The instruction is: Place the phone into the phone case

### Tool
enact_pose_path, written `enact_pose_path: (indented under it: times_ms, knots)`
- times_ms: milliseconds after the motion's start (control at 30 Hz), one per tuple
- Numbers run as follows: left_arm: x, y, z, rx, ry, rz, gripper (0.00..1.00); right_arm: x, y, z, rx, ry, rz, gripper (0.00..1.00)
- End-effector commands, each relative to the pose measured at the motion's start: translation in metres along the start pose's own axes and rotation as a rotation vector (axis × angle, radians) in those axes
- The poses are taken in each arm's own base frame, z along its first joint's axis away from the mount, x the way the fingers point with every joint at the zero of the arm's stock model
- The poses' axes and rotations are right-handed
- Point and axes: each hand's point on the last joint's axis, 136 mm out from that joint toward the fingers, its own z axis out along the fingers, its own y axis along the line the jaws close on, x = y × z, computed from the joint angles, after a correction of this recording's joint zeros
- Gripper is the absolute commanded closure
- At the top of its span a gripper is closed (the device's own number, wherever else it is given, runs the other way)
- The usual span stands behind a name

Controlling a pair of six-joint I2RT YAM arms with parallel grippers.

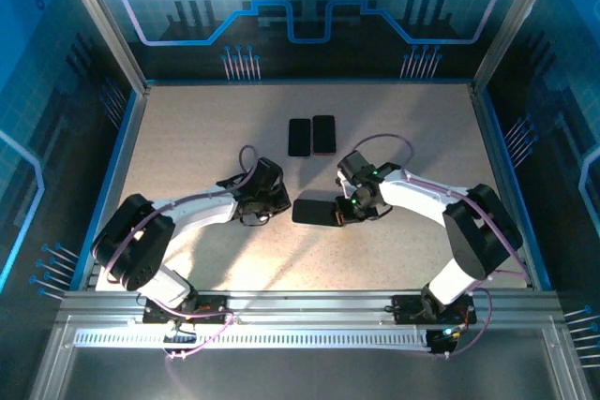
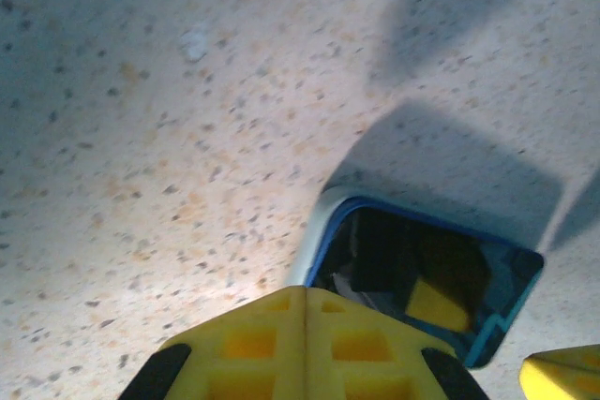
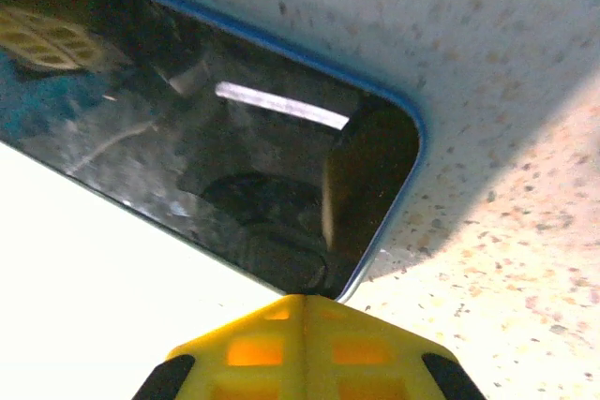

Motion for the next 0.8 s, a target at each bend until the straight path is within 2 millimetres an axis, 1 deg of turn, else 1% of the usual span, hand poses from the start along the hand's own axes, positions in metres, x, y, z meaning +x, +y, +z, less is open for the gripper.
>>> enact_pose_path:
  times_ms: [0,133,300,400,533,767]
  knots:
    - [-0.009,-0.017,-0.004,0.024,-0.025,0.043,0.94,-0.019,0.008,-0.026,-0.059,-0.062,0.006,1.0]
    - [-0.012,-0.028,0.006,0.043,-0.009,0.054,0.94,-0.031,0.004,-0.029,-0.083,-0.084,0.022,1.0]
    - [-0.011,-0.036,0.02,0.05,0.025,0.069,0.94,-0.039,-0.001,-0.021,-0.11,-0.081,0.047,1.0]
    - [-0.01,-0.034,0.026,0.044,0.036,0.069,0.94,-0.04,-0.003,-0.016,-0.108,-0.08,0.051,1.0]
    - [-0.007,-0.025,0.033,0.015,0.046,0.063,0.95,-0.042,-0.004,-0.012,-0.115,-0.08,0.057,1.0]
    - [-0.001,-0.015,0.043,-0.012,0.074,0.05,0.95,-0.04,-0.01,-0.003,-0.105,-0.055,0.06,1.0]
